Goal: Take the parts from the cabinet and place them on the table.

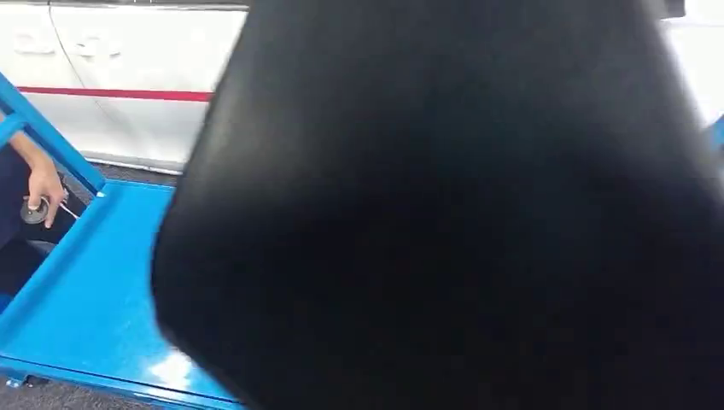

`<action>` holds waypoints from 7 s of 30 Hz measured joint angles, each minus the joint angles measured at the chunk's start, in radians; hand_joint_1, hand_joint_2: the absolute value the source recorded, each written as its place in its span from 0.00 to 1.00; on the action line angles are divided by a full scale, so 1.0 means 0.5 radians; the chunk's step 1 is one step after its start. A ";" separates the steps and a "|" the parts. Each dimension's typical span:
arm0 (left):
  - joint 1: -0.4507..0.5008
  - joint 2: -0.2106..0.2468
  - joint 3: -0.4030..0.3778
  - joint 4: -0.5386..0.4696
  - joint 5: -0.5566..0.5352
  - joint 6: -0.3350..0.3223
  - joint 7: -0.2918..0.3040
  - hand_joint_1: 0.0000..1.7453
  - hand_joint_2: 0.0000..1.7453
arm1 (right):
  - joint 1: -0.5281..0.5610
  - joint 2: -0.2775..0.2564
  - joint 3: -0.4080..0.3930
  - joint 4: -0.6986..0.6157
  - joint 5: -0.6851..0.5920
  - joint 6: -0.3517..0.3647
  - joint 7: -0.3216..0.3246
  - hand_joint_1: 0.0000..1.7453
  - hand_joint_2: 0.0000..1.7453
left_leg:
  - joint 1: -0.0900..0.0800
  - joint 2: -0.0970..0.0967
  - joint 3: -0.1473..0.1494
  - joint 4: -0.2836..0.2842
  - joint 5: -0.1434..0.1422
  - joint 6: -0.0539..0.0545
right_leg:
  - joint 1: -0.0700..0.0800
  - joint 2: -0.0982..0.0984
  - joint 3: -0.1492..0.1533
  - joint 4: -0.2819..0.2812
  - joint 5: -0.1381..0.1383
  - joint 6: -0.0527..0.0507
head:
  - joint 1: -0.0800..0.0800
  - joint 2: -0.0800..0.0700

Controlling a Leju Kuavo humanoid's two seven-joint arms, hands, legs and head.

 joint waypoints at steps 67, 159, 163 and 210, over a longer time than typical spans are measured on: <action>0.014 -0.002 -0.005 -0.001 0.079 0.030 0.008 0.00 0.00 | 0.298 -0.020 -0.211 -0.011 -0.180 0.086 -0.103 1.00 1.00 | -0.097 -0.019 -0.153 0.277 -0.177 0.052 | 0.064 -0.076 0.049 -0.097 -0.036 -0.161 | -0.093 -0.001; 0.034 -0.017 -0.134 -0.009 0.227 0.263 -0.005 0.00 0.00 | 0.283 0.001 -0.270 0.241 -0.385 0.273 0.140 1.00 1.00 | -0.063 -0.312 -0.092 0.079 -0.027 0.051 | 0.031 0.028 -0.063 0.023 -0.044 -0.125 | -0.053 -0.001; 0.024 -0.026 -0.148 -0.009 0.266 0.275 -0.025 0.00 0.00 | 0.246 -0.001 -0.262 0.243 -0.372 0.291 0.176 1.00 1.00 | -0.062 0.000 -0.349 0.586 -0.257 0.015 | 0.062 -0.073 -0.048 0.020 -0.057 -0.160 | -0.073 -0.001; 0.097 -0.010 -0.151 0.008 0.397 0.343 -0.002 0.00 0.00 | 0.518 -0.100 -0.365 0.244 -0.597 0.158 -0.069 1.00 1.00 | -0.120 -0.022 -0.040 0.010 0.021 0.171 | 0.091 -0.059 -0.234 0.556 -0.362 -0.093 | -0.018 -0.001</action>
